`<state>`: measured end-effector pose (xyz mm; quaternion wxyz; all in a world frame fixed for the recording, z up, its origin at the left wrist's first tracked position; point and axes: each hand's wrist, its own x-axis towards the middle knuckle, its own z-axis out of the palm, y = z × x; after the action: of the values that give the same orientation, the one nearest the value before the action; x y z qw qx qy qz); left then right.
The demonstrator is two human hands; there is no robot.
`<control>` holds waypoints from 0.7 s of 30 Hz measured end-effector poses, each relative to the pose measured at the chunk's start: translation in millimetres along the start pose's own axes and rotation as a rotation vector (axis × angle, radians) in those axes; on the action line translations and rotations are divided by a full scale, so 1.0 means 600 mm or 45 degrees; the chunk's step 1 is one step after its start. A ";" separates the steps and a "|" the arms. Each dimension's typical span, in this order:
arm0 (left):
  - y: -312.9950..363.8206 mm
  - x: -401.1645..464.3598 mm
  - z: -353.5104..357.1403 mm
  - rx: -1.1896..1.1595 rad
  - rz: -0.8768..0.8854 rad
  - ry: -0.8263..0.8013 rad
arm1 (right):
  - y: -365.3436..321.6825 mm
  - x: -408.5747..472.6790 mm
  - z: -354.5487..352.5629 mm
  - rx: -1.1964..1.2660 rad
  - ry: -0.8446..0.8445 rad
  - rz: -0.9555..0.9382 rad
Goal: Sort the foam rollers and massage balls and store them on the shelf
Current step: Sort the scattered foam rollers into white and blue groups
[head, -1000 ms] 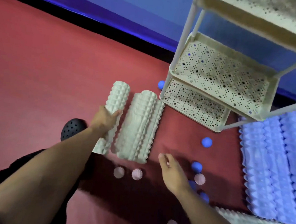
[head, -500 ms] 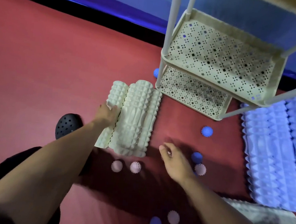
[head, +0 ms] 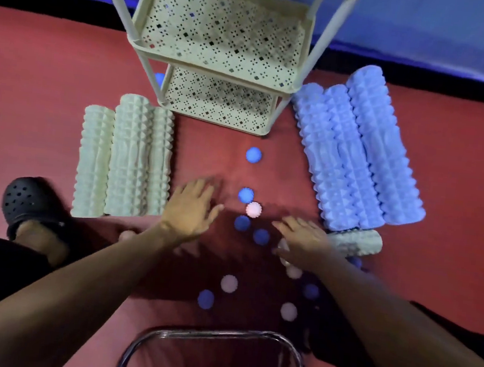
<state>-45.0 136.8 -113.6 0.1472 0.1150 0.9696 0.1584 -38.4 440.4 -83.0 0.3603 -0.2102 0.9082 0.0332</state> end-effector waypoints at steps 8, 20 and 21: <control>0.074 -0.036 0.087 0.182 0.137 -0.203 | 0.135 -0.021 0.122 -0.059 -0.187 0.087; 0.029 0.038 0.120 0.175 0.148 -0.228 | 0.167 0.069 0.164 -0.011 -0.336 -0.034; 0.030 0.037 0.119 0.149 0.114 -0.243 | 0.168 0.071 0.164 -0.046 -0.326 -0.053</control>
<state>-39.5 178.7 -177.9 0.2246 0.1812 0.9526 0.0962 -44.0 537.8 -193.4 0.4701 -0.2295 0.8495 0.0684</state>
